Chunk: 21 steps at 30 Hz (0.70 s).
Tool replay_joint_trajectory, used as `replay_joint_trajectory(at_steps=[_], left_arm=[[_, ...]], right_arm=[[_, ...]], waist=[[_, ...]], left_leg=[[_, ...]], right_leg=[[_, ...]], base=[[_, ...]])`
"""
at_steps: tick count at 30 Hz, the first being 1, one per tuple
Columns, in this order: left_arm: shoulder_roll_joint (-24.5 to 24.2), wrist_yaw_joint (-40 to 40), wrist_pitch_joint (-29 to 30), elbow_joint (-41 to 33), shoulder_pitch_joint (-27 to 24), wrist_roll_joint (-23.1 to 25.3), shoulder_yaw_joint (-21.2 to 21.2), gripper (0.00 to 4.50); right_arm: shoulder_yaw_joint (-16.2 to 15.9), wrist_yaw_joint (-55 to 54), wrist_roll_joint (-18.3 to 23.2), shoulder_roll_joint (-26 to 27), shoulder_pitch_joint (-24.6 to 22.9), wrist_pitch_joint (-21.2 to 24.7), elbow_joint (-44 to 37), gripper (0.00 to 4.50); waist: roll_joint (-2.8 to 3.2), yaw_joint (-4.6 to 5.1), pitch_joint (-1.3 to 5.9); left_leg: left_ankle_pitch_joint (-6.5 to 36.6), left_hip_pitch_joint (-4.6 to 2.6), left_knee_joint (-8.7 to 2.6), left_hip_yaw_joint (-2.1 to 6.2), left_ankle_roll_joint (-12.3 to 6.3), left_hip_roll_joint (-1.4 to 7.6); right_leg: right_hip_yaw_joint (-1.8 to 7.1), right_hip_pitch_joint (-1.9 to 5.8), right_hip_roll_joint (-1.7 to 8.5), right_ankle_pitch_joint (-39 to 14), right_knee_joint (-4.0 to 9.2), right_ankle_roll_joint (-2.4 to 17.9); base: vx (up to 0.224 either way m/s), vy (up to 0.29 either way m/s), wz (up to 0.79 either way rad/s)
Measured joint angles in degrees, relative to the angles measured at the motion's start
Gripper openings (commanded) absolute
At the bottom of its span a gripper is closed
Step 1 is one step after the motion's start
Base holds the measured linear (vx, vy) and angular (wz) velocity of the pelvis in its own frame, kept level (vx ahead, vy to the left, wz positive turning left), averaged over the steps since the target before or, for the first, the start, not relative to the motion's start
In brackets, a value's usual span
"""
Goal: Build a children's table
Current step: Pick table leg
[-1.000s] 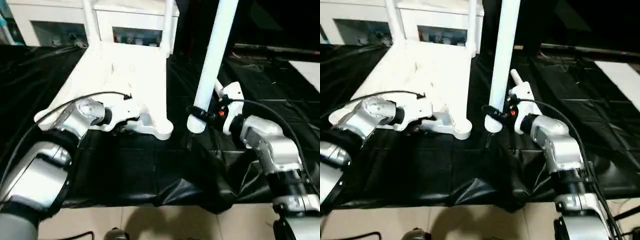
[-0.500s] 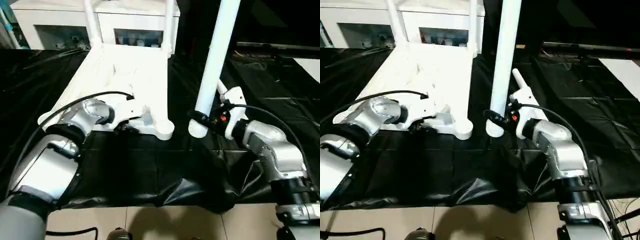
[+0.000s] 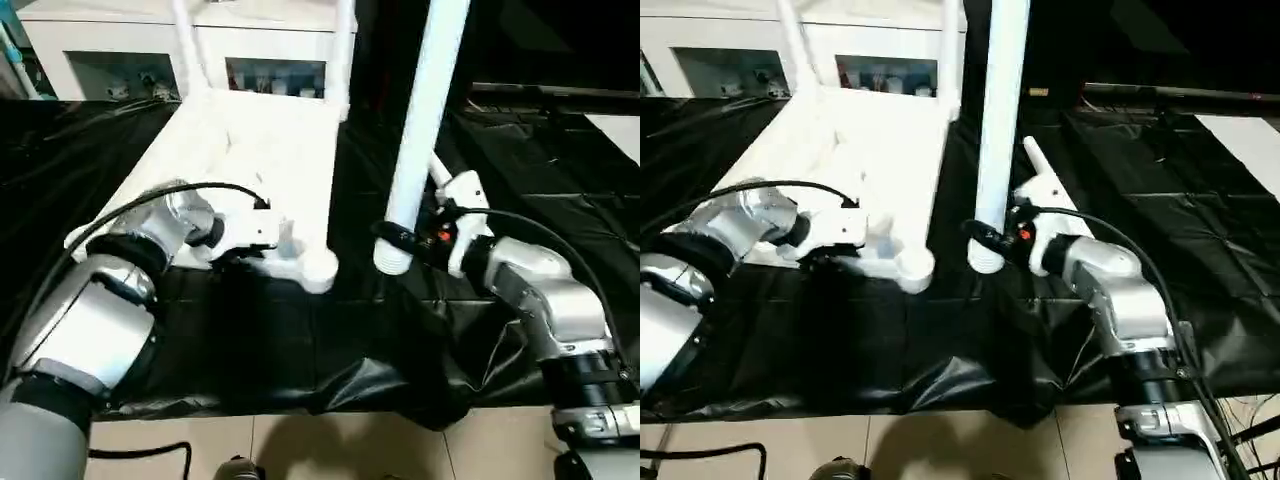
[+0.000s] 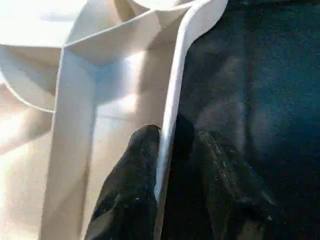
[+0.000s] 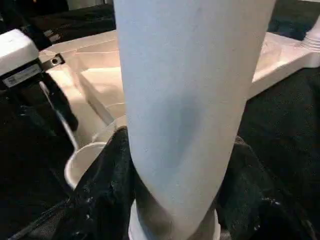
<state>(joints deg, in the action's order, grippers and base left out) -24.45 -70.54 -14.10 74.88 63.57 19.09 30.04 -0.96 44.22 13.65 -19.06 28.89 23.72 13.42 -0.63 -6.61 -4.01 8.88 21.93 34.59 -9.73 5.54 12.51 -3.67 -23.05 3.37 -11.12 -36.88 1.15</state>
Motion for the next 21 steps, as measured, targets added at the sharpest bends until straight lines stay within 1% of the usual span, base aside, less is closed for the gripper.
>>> replay_joint_trajectory(at_steps=[1, 4, 5, 6, 7, 9, 10, 12, 15, 18, 20, 21], left_arm=[[0.01, -1.31, 0.13, -0.16, 0.0, 0.1, 0.17, 1.13], [0.26, -5.74, 2.73, -2.43, -0.48, 0.08, 0.15, 1.0], [0.5, -6.49, 3.34, -2.83, -0.79, -0.05, 0.14, 0.9], [0.71, -6.82, 4.0, -3.14, -1.14, -0.15, 0.12, 0.9], [0.85, -6.89, 4.96, -3.99, -1.88, -0.34, -0.09, 0.73], [1.06, -6.6, 6.79, -5.09, -3.06, -0.86, -1.0, 0.6], [1.43, -5.3, 8.94, -6.22, -4.34, -1.71, -2.36, 0.51], [2.03, -3.78, 11.03, -7.26, -5.39, -2.91, -3.53, 0.3], [3.37, -0.44, 13.95, -9.83, -7.85, -5.11, -6.23, 0.17], [4.32, 3.3, 17.49, -14.34, -10.98, -7.33, -8.95, 0.11], [3.92, 5.28, 21.83, -21.13, -15.17, -8.68, -11.28, 0.03], [3.59, 5.89, 23.87, -24.46, -16.97, -8.96, -11.9, 0.01]], right_arm=[[-0.33, 0.0, -0.25, 0.01, 0.0, -0.19, 0.43, 1.86], [-0.68, -0.15, -0.36, 0.28, 0.0, -0.68, 0.73, 1.86], [-0.69, -0.2, -0.36, 0.43, 0.0, -0.73, 0.72, 1.86], [-0.72, -0.23, -0.36, 0.48, -0.01, -0.73, 0.72, 1.86], [-0.73, -0.39, -0.36, 0.49, -0.02, -0.73, 0.61, 1.86], [-0.73, -0.61, -0.33, 0.53, -0.17, -0.73, 0.06, 1.86], [-0.69, -0.73, -0.32, 0.68, -0.35, -0.73, -0.3, 1.86], [-0.67, -0.97, -0.29, 1.02, -0.87, -0.73, -0.59, 1.86], [-0.68, -1.46, 0.09, 2.38, -1.29, -0.73, -0.73, 1.86], [-0.64, -1.96, 0.62, 2.95, -1.33, -0.69, -1.14, 1.86], [-0.1, -2.55, 1.84, 3.91, -1.59, -0.02, -1.39, 1.86], [0.19, -2.79, 2.23, 4.34, -1.67, 0.47, -1.46, 1.86]], waist=[[0.03, 0.0, 0.0], [0.15, -0.07, 0.0], [0.17, -0.08, 0.0], [0.18, -0.07, 0.0], [0.22, -0.06, -0.01], [0.25, -0.04, 0.01], [0.36, -0.02, 0.08], [0.55, -0.01, 0.19], [0.93, 0.0, 0.43], [0.95, 0.89, 0.46], [0.95, 1.8, 0.46], [0.95, 2.02, 0.46]], left_leg=[[0.0, 0.0, 0.0, 0.0, 0.0, -0.01], [0.0, 0.0, 0.0, 0.0, 0.0, -0.01], [0.0, 0.0, 0.0, 0.0, 0.0, -0.01], [0.0, 0.0, 0.0, 0.0, 0.0, -0.01], [0.0, -0.01, 0.0, 0.0, 0.0, -0.01], [0.0, -0.02, 0.0, 0.01, 0.0, -0.01], [0.0, -0.01, 0.0, 0.0, 0.0, -0.01], [0.01, -0.04, 0.0, 0.0, -0.01, -0.02], [0.0, -0.12, 0.01, 0.0, -0.01, -0.07], [0.01, -0.33, -0.01, -0.04, -0.01, -0.06], [0.02, -0.55, -0.17, -0.11, 0.01, -0.05], [0.02, -0.61, -0.25, -0.11, 0.01, -0.02]], right_leg=[[0.0, 0.0, 0.01, 0.0, 0.0, 0.0], [0.0, 0.0, 0.02, 0.0, 0.0, 0.0], [0.0, 0.0, 0.02, 0.0, 0.0, 0.0], [0.0, 0.0, 0.02, 0.0, 0.0, 0.0], [0.0, 0.0, 0.02, 0.0, -0.02, 0.0], [-0.01, 0.0, 0.02, 0.0, -0.02, 0.0], [0.0, 0.01, 0.02, 0.0, -0.01, 0.01], [-0.01, 0.04, 0.02, 0.0, 0.0, 0.01], [0.0, 0.11, 0.06, 0.0, -0.03, 0.02], [0.03, 0.16, 0.06, 0.02, -0.07, 0.04], [0.04, 0.18, 0.05, 0.01, -0.06, 0.03], [0.02, 0.17, 0.04, 0.01, -0.06, 0.03]], base=[[0.0, 0.0, 0.0], [0.0, 0.0, 0.0], [0.0, 0.0, 0.0], [0.0, 0.0, 0.0], [0.0, 0.0, 0.0], [0.0, 0.0, 0.0], [0.0, 0.0, 0.0], [0.0, 0.0, 0.0], [0.0, 0.0, 0.0], [0.0, 0.0, 0.0], [0.0, 0.0, 0.0], [0.0, 0.0, 0.0]])
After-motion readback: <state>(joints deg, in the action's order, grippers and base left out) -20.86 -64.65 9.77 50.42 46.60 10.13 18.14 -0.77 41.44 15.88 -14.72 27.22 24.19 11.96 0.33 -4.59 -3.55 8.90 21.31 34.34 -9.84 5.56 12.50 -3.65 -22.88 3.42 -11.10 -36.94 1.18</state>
